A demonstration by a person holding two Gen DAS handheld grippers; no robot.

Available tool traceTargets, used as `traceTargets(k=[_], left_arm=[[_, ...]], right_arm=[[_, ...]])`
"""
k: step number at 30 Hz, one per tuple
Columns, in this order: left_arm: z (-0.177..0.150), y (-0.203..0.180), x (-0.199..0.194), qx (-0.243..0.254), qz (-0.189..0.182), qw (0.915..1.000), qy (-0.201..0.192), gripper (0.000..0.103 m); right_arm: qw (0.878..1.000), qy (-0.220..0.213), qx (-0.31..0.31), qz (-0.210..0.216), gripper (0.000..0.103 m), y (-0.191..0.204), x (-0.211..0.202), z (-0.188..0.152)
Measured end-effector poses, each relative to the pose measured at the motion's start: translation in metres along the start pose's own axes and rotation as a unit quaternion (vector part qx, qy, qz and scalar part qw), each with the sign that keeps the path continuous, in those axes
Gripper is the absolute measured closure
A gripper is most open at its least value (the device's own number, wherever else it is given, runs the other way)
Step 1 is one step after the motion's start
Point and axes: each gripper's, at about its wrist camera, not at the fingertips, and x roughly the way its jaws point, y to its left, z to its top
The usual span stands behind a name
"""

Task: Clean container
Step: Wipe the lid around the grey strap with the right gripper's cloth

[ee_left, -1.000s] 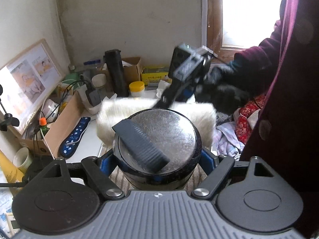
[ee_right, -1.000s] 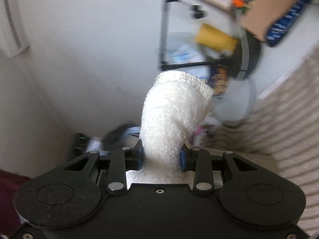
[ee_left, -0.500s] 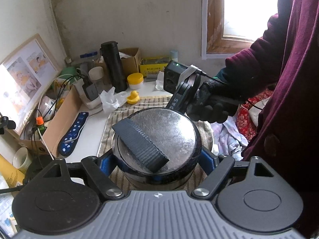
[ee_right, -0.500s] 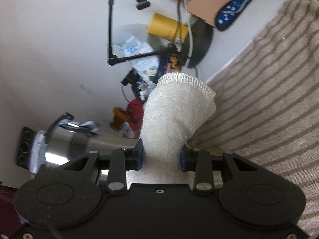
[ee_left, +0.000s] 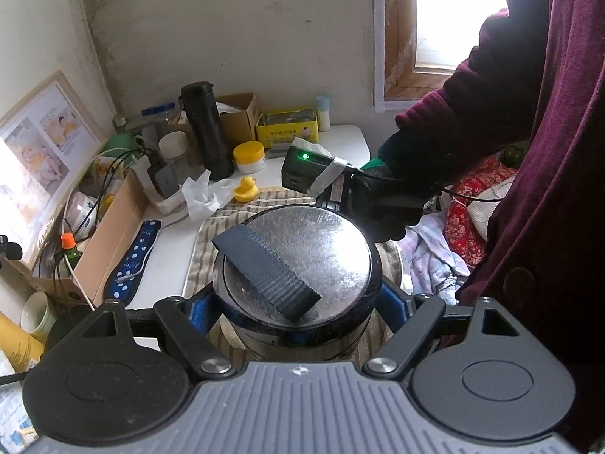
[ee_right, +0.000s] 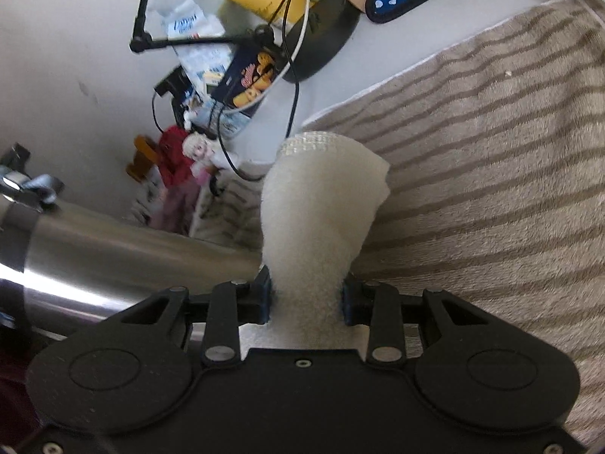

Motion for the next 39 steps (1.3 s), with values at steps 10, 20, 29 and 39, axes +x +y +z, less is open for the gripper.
traceTargets(k=[10, 20, 29, 39], left_arm=[[0.000, -0.002, 0.001, 0.005, -0.002, 1.0000, -0.001, 0.020], [-0.002, -0.004, -0.001, 0.009, 0.000, 1.0000, -0.003, 0.020], [-0.003, -0.004, -0.003, 0.003, 0.006, 1.0000, -0.006, 0.020], [-0.003, -0.009, -0.005, -0.003, 0.022, 0.9997, -0.010, 0.020]], right_arm=[[0.999, -0.002, -0.003, 0.035, 0.072, 0.002, -0.003, 0.006], [0.984, -0.024, 0.012, 0.174, 0.072, 0.023, -0.036, 0.025], [0.954, -0.068, 0.038, 0.289, 0.072, 0.048, -0.067, 0.023], [0.964, -0.074, 0.033, 0.254, 0.071, 0.051, -0.067, 0.012]])
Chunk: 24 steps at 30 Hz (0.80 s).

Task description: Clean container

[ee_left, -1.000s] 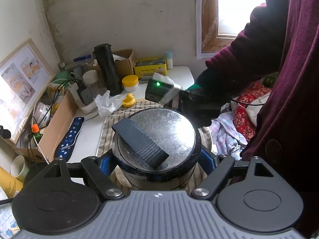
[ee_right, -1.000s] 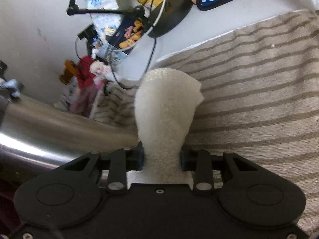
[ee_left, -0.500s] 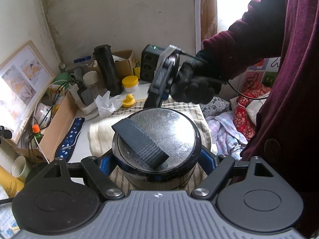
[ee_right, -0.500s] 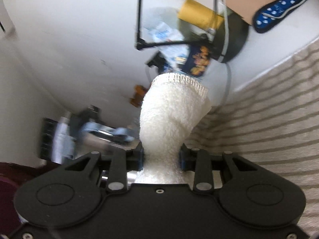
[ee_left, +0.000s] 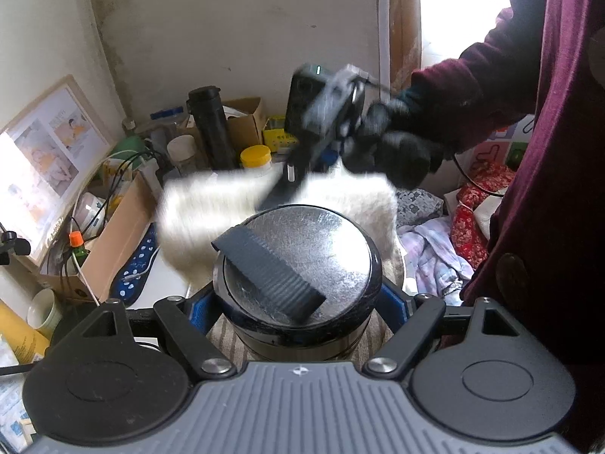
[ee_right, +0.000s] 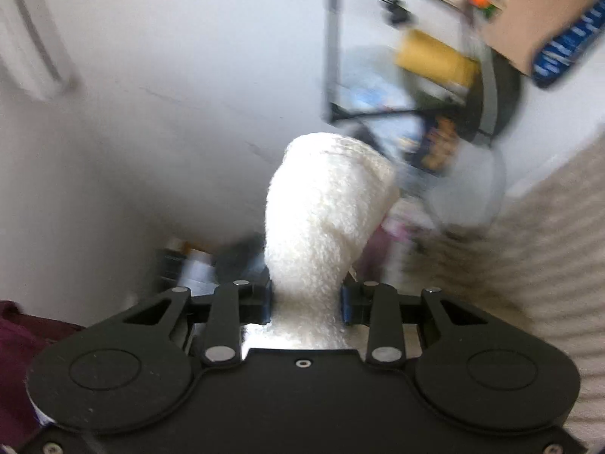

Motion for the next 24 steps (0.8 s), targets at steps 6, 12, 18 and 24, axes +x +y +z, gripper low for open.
traceTargets(k=[6, 12, 18, 24], left_arm=[[-0.004, -0.010, -0.009, -0.014, 0.023, 0.9996, -0.002, 0.020], [-0.008, -0.008, -0.012, -0.053, 0.048, 0.9974, -0.006, 0.020], [0.000, -0.008, -0.001, -0.065, 0.064, 0.9958, -0.008, 0.020], [0.004, -0.003, 0.008, -0.085, 0.073, 0.9936, -0.011, 0.020]], right_arm=[[0.997, 0.040, -0.003, -0.071, 0.071, -0.034, 0.014, -0.002], [0.981, 0.098, -0.041, -0.160, 0.071, -0.063, 0.037, 0.010], [0.936, 0.178, -0.157, -0.259, 0.072, -0.070, 0.060, 0.008], [0.876, 0.257, -0.295, -0.280, 0.072, -0.043, 0.074, -0.014]])
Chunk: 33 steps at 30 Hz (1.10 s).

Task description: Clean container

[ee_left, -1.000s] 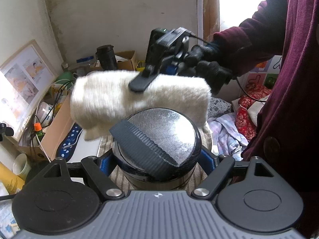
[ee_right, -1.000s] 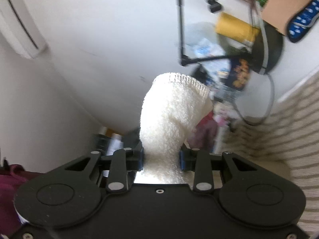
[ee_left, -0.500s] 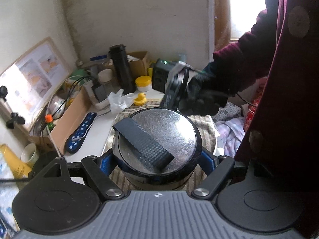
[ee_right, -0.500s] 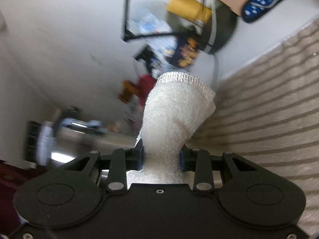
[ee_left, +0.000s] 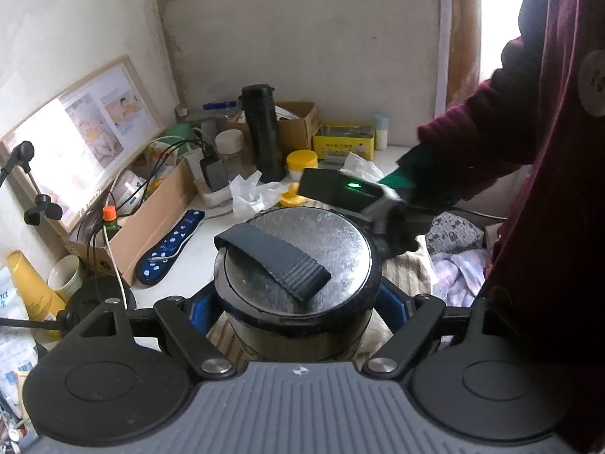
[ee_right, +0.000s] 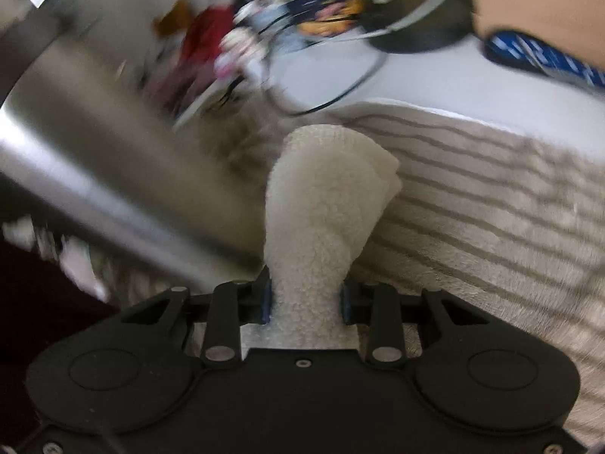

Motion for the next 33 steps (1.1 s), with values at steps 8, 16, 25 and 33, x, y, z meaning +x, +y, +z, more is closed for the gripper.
traceTargets(k=[8, 16, 25, 33], left_arm=[[-0.005, 0.003, 0.017, -0.049, 0.044, 0.9977, 0.014, 0.018], [-0.035, -0.002, 0.054, -0.133, 0.077, 0.9868, 0.050, 0.018], [-0.037, -0.003, 0.058, -0.224, 0.109, 0.9670, 0.056, 0.018], [-0.025, -0.012, 0.051, -0.212, 0.137, 0.9664, 0.048, 0.019]], right_arm=[[0.994, -0.037, 0.091, 0.047, 0.072, -0.011, -0.031, -0.033], [0.947, -0.150, 0.272, 0.083, 0.072, -0.030, -0.055, -0.076], [0.918, -0.179, 0.339, 0.097, 0.071, -0.031, -0.054, -0.087], [0.925, -0.173, 0.321, 0.102, 0.071, -0.024, -0.053, -0.089]])
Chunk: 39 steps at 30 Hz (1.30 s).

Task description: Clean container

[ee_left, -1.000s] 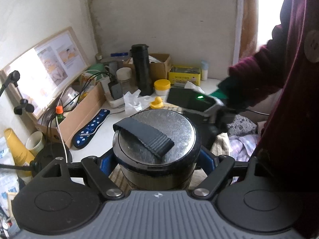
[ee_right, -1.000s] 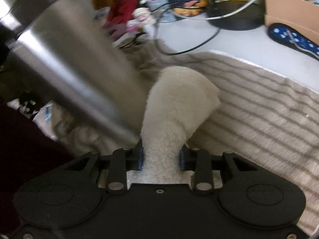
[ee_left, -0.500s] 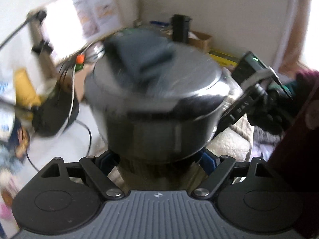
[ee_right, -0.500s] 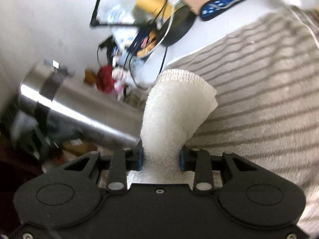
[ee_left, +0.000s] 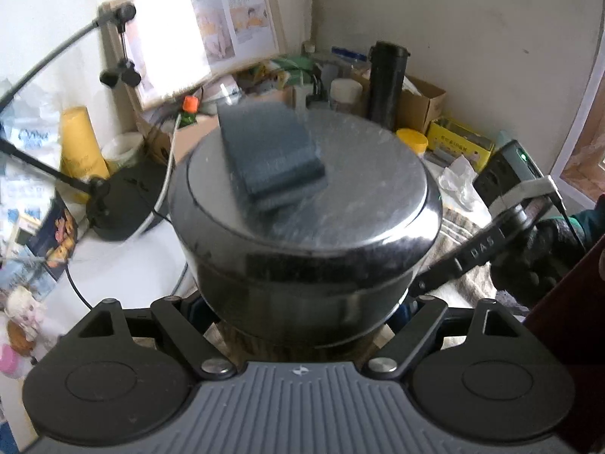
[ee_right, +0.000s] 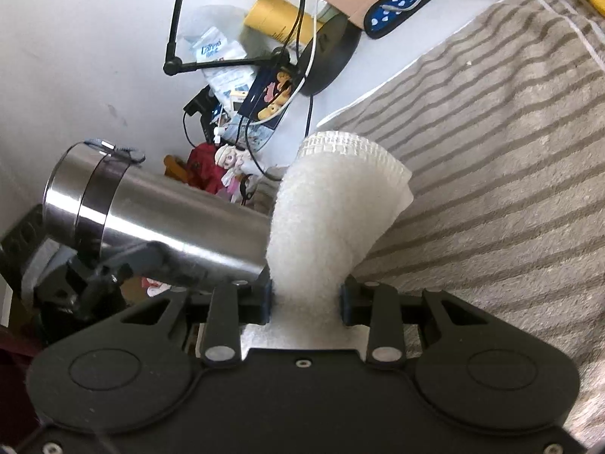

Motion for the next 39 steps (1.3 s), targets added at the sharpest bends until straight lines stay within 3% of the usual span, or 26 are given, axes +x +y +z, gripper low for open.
traceTargets(k=[4, 8, 11, 15, 18, 22, 24, 29, 32, 35, 39], left_arm=[[0.007, -0.002, 0.000, 0.001, 0.008, 1.0000, 0.002, 0.020], [0.023, 0.006, -0.007, -0.029, -0.003, 0.9995, -0.010, 0.020], [0.040, 0.013, -0.019, -0.056, -0.027, 0.9976, -0.032, 0.020], [0.064, 0.008, -0.039, -0.056, -0.046, 0.9951, -0.067, 0.020], [0.079, 0.006, -0.048, -0.062, -0.045, 0.9928, -0.092, 0.020], [0.094, 0.011, -0.053, -0.083, -0.063, 0.9888, -0.107, 0.020], [0.097, 0.010, -0.052, -0.087, -0.078, 0.9874, -0.107, 0.020], [0.098, 0.005, -0.046, -0.093, -0.085, 0.9870, -0.099, 0.020], [0.098, 0.012, -0.044, -0.102, -0.079, 0.9862, -0.103, 0.020], [0.098, 0.021, -0.045, -0.110, -0.081, 0.9851, -0.105, 0.020], [0.097, 0.025, -0.050, -0.117, -0.086, 0.9826, -0.116, 0.020]], right_arm=[[1.000, -0.015, 0.006, 0.005, 0.071, -0.002, -0.004, -0.003], [0.997, -0.052, 0.055, 0.030, 0.071, -0.014, -0.016, -0.007], [0.988, -0.083, 0.117, 0.062, 0.071, -0.031, -0.024, -0.011], [0.976, -0.113, 0.169, 0.083, 0.071, -0.047, -0.030, -0.014], [0.986, -0.101, 0.103, 0.080, 0.072, -0.040, -0.035, -0.012], [0.998, -0.045, -0.016, 0.039, 0.072, -0.016, -0.036, -0.018], [0.997, -0.037, -0.044, 0.043, 0.072, -0.007, -0.038, -0.021], [0.993, -0.066, -0.091, 0.042, 0.073, 0.014, -0.045, -0.017], [0.987, -0.039, -0.152, 0.033, 0.073, 0.030, -0.044, -0.020], [0.988, -0.036, -0.137, 0.053, 0.073, 0.025, -0.052, -0.024], [0.988, -0.112, -0.019, 0.102, 0.073, -0.008, -0.073, -0.025]])
